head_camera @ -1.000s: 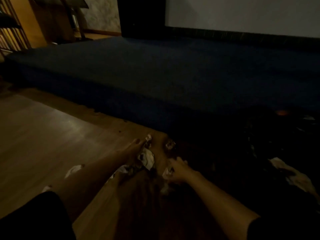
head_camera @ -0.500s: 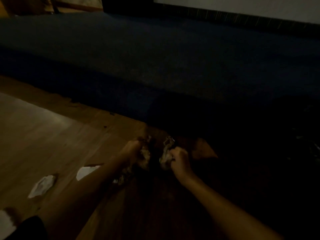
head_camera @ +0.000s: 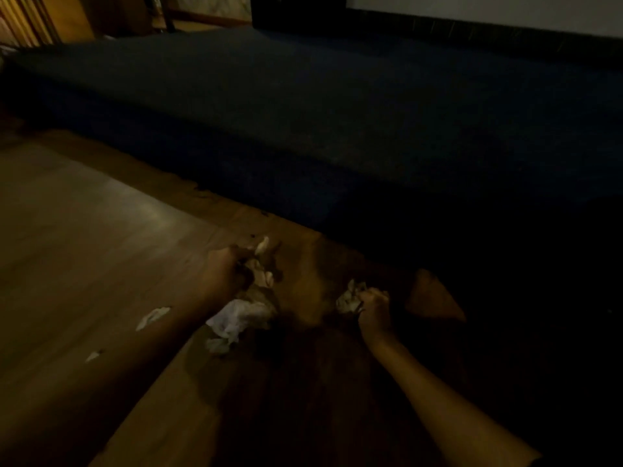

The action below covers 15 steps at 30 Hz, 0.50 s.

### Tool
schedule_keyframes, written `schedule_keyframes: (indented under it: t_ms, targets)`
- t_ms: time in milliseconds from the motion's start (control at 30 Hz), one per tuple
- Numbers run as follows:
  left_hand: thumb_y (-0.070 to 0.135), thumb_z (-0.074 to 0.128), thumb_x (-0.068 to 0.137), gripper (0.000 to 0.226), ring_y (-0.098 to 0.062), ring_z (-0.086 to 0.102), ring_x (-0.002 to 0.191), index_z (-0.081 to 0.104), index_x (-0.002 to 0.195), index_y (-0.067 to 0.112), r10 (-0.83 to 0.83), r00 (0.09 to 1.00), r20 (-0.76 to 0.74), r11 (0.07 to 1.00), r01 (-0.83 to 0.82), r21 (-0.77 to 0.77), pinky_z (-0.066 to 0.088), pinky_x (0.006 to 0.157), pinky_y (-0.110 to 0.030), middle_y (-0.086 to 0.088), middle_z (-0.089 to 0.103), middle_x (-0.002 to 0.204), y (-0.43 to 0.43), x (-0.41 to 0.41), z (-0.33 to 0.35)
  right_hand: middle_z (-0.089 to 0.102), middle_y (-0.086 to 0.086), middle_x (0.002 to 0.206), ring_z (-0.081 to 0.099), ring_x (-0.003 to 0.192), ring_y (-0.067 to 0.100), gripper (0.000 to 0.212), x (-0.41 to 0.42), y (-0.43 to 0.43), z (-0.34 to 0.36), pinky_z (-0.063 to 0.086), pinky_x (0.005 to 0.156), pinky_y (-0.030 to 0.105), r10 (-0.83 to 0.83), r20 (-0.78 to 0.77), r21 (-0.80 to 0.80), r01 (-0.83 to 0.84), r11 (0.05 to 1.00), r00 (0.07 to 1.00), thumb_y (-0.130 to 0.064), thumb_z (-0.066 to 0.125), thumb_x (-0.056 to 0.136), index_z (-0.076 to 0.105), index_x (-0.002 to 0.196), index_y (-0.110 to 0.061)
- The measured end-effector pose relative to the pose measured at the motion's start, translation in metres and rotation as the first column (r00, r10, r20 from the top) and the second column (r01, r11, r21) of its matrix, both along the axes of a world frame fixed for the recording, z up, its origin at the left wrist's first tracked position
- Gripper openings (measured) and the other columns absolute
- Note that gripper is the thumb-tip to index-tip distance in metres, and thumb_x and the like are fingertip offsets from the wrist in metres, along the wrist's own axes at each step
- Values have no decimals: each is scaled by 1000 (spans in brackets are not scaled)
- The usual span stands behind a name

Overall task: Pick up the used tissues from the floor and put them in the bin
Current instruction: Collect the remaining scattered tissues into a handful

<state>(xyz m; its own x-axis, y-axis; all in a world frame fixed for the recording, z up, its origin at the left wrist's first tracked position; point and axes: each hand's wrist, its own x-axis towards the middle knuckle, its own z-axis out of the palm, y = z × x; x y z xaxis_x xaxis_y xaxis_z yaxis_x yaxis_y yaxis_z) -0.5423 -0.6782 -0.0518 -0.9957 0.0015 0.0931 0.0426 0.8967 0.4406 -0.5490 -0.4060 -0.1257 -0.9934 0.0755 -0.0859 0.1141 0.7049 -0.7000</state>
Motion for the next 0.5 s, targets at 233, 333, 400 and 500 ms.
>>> schedule_keyframes:
  t_ms: [233, 333, 400, 500]
  targets:
    - [-1, 72, 70, 23, -30, 55, 83, 70, 92, 4, 274, 961, -42, 954, -265, 143, 47, 72, -38, -11, 57, 88, -74, 65, -18, 60, 3, 93, 53, 108, 35, 15, 30, -94, 37, 41, 99, 39, 251, -134, -37, -258, 965, 959, -14, 50, 91, 62, 88, -21]
    - [-3, 67, 74, 19, -36, 55, 89, 66, 93, 2, 366, 930, -17, 929, -365, 64, 44, 71, -37, -17, 56, 92, -95, 94, -31, 66, 16, 108, 54, 108, 33, 51, 50, -143, 65, 39, 94, 33, 413, -228, -31, -430, 902, 882, -40, 39, 80, 67, 104, -5]
    - [-2, 63, 77, 20, -40, 56, 90, 64, 98, 0, 397, 918, -20, 918, -396, 24, 43, 71, -37, -22, 57, 96, -109, 113, -36, 62, 17, 118, 52, 112, 32, 46, 61, -168, 71, 35, 95, 29, 479, -216, 99, -468, 878, 851, -36, 50, 82, 64, 111, -3]
    - [14, 61, 81, 35, -37, 54, 103, 58, 115, 7, 372, 924, 84, 923, -359, -137, 46, 84, -41, -17, 53, 116, -116, 134, -38, 53, 13, 132, 43, 122, 32, 34, 70, -202, 56, 28, 99, 25, 537, -222, 190, -504, 843, 814, -9, 50, 90, 56, 123, -8]
